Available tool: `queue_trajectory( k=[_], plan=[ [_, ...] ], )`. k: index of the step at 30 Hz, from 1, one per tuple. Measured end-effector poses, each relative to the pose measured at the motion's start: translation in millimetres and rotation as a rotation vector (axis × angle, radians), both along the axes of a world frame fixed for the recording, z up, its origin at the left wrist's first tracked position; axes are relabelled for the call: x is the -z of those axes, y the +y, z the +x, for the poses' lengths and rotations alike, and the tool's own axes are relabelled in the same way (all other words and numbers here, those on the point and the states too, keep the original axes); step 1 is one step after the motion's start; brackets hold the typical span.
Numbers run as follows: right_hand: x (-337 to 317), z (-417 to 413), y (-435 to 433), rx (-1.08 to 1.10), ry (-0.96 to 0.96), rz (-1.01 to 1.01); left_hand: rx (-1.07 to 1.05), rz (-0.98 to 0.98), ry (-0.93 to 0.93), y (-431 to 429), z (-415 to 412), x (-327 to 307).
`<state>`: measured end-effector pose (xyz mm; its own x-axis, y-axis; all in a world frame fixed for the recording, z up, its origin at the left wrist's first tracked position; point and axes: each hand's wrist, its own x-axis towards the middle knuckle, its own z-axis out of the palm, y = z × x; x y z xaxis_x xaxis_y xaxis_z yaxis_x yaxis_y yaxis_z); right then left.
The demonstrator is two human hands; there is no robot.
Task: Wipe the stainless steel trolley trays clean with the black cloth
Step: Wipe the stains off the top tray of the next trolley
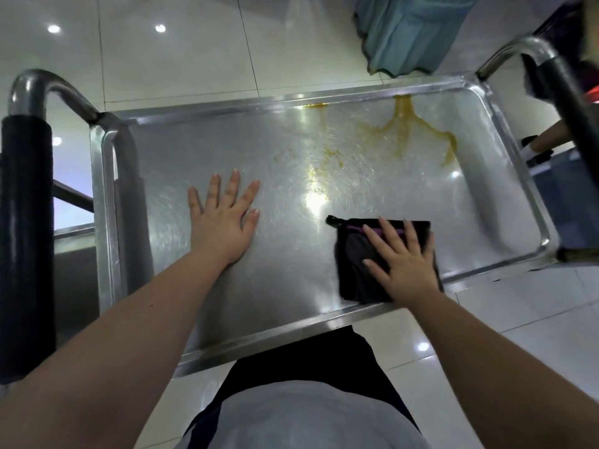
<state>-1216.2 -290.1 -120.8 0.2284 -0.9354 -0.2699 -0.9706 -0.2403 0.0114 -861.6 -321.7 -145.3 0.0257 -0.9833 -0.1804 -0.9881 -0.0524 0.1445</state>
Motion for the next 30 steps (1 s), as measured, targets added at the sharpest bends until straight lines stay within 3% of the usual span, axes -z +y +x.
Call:
queue_trajectory(
  k=[15,30],
  plan=[
    [0.3,11.1,14.4,0.14,0.047,0.079,-0.043,0.0,-0.02,-68.4,6.2,-11.0],
    [1.1,57.2,-20.1,-0.224,0.022,0.125,-0.084,-0.009,-0.002,-68.4,7.4,3.4]
  ],
)
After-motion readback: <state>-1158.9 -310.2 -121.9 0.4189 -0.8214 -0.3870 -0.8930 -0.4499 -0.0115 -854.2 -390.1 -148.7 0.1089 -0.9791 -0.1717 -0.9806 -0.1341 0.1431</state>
